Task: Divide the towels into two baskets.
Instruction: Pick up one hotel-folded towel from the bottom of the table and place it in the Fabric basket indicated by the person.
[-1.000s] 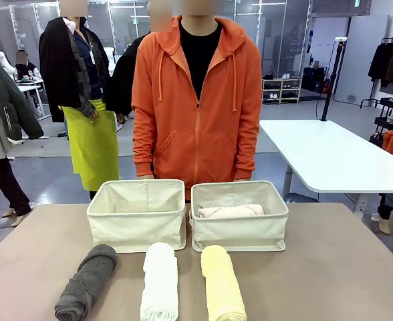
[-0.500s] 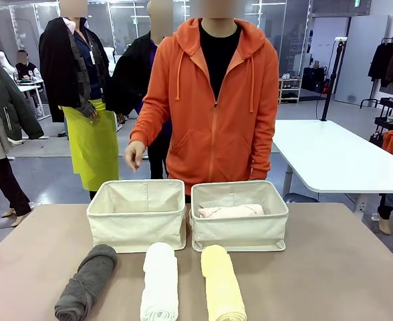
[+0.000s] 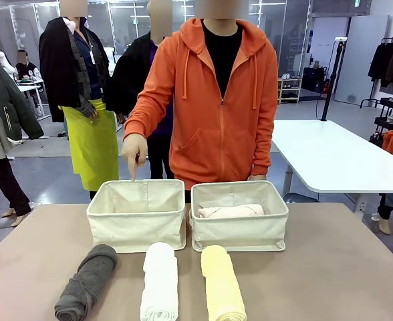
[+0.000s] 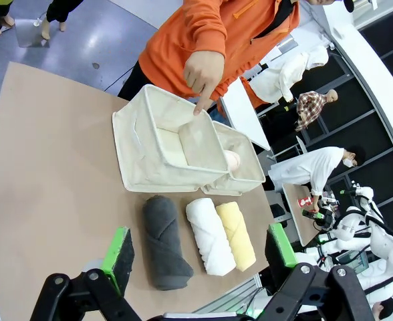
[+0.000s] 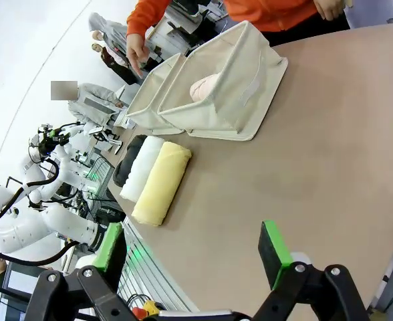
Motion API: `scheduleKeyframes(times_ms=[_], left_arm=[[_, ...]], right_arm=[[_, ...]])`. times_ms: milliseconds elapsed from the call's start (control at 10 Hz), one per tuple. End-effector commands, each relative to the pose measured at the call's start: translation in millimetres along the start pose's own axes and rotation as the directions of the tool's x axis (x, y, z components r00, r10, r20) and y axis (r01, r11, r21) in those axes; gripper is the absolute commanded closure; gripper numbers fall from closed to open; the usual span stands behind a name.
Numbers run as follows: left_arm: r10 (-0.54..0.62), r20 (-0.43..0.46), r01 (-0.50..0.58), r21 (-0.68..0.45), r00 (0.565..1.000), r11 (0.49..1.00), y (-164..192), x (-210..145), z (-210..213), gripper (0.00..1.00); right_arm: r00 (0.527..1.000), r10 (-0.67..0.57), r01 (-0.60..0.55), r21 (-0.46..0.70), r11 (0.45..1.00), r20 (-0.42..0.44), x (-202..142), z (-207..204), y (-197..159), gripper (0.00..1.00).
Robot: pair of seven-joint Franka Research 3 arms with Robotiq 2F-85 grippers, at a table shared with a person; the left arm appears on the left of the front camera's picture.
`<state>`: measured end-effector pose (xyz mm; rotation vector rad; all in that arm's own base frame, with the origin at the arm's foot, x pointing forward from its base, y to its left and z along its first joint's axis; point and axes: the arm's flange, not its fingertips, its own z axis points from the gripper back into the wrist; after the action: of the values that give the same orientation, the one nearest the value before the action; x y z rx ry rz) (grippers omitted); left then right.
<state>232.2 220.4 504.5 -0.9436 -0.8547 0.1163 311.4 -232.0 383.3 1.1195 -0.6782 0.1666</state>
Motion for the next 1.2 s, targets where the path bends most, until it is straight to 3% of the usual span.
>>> scheduleKeyframes(times_ms=[0, 500, 700, 800, 1100], left_arm=[[-0.013, 0.010, 0.013, -0.021, 1.000, 1.000, 0, 1, 2, 0.00], [0.000, 0.000, 0.000, 0.000, 1.000, 1.000, 0, 0, 0, 0.00], [-0.071, -0.221, 0.080, 0.030, 0.973, 0.996, -33, -6, -50, 0.00], [-0.042, -0.327, 0.070, 0.075, 0.944, 0.995, -41, -11, -72, 0.00], [-0.070, -0.501, 0.155, 0.131, 0.863, 0.979, -64, -31, -135, 0.00]], right_arm=[[1.000, 0.004, -0.004, -0.005, 1.000, 0.023, -2, 0, 0, 0.00], [1.000, 0.004, -0.004, -0.005, 1.000, 0.023, -2, 0, 0, 0.00], [1.000, 0.004, -0.004, -0.005, 1.000, 0.023, -2, 0, 0, 0.00], [1.000, 0.004, -0.004, -0.005, 1.000, 0.023, -2, 0, 0, 0.00], [1.000, 0.004, -0.004, -0.005, 1.000, 0.023, -2, 0, 0, 0.00]])
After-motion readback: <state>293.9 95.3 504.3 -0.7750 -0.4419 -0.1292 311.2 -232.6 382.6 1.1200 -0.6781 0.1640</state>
